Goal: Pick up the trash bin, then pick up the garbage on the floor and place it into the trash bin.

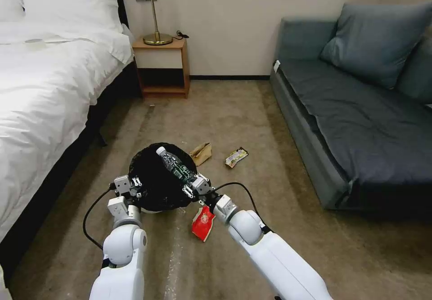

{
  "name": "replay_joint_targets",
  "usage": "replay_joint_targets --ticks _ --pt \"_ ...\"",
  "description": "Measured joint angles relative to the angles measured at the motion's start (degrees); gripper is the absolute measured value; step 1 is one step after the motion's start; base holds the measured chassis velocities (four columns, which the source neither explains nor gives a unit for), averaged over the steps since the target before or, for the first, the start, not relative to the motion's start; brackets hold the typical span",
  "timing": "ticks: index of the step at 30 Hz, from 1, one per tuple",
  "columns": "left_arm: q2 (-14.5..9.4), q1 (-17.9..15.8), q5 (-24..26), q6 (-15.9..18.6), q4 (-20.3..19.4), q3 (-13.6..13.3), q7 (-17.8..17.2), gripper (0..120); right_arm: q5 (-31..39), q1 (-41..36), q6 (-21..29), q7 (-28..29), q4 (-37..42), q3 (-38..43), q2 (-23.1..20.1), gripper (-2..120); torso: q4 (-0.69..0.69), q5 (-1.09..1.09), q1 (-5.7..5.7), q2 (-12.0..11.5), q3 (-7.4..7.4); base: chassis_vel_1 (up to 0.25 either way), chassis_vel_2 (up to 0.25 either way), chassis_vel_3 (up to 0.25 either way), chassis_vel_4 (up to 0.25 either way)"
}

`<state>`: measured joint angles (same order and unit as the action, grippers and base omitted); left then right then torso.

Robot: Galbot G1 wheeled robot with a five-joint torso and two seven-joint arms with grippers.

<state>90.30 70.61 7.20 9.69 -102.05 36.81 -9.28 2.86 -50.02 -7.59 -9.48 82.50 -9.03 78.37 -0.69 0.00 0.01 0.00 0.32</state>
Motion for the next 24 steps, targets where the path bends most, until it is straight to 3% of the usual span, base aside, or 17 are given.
replay_joint_targets --ticks 3,8,13,24 --pt "0.05 0.04 -0.07 0.00 -0.05 -0.04 0.01 5 -0.08 -0.02 0.00 -0.02 -0.02 -0.08 0.13 58 0.00 0.00 0.00 0.00 0.00 0.000 0.000 0.000 0.000" --pt "0.06 0.36 -0.14 -0.05 -0.21 0.09 0.02 5 -0.22 -0.24 0.05 -0.20 -0.08 -0.33 0.42 84 0.00 0.00 0.00 0.00 0.00 0.000 0.000 0.000 0.000" --pt "0.07 0.33 -0.18 -0.12 -0.13 0.14 0.02 5 -0.25 -0.34 0.05 -0.31 -0.08 -0.21 0.43 97 0.00 0.01 0.00 0.00 0.00 0.000 0.000 0.000 0.000" --pt "0.11 0.18 -0.24 -0.34 0.63 0.34 0.07 5 1.98 0.75 0.95 0.97 2.54 4.80 0.73 100 0.00 0.00 0.00 0.00 0.00 0.000 0.000 0.000 0.000"
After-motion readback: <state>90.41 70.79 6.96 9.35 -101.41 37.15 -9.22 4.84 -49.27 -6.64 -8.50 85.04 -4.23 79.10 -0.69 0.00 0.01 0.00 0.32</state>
